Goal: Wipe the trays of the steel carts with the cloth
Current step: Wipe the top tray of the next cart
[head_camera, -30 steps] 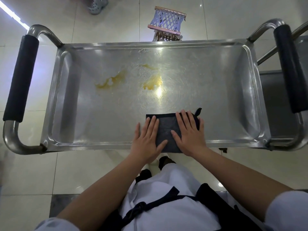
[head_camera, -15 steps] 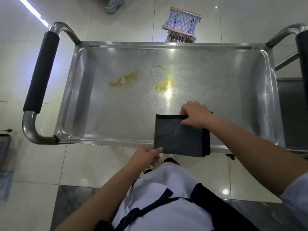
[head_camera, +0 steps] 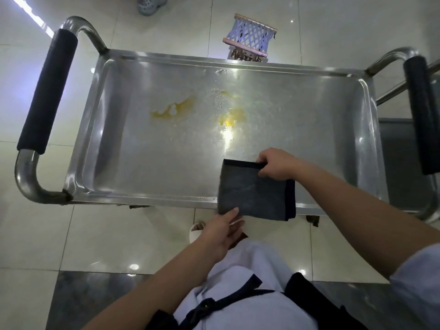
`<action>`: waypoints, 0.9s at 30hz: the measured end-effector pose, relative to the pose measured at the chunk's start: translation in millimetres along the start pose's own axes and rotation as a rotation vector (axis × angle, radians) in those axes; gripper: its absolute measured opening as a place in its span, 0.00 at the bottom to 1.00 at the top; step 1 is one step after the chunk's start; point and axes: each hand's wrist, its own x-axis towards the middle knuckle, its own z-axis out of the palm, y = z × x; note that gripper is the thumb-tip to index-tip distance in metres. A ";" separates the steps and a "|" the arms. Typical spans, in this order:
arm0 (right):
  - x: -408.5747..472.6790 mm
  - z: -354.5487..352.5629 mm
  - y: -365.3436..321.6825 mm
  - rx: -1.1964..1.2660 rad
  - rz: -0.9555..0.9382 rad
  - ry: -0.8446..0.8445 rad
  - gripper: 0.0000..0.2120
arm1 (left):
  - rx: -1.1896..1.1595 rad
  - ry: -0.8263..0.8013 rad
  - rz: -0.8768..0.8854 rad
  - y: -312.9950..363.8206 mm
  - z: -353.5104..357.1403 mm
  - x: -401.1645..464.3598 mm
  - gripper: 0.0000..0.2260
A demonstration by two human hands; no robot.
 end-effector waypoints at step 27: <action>-164.0 57.2 -30.4 0.785 -0.010 0.562 0.23 | 1.285 -0.147 0.919 95.3 -20.4 -50.2 0.21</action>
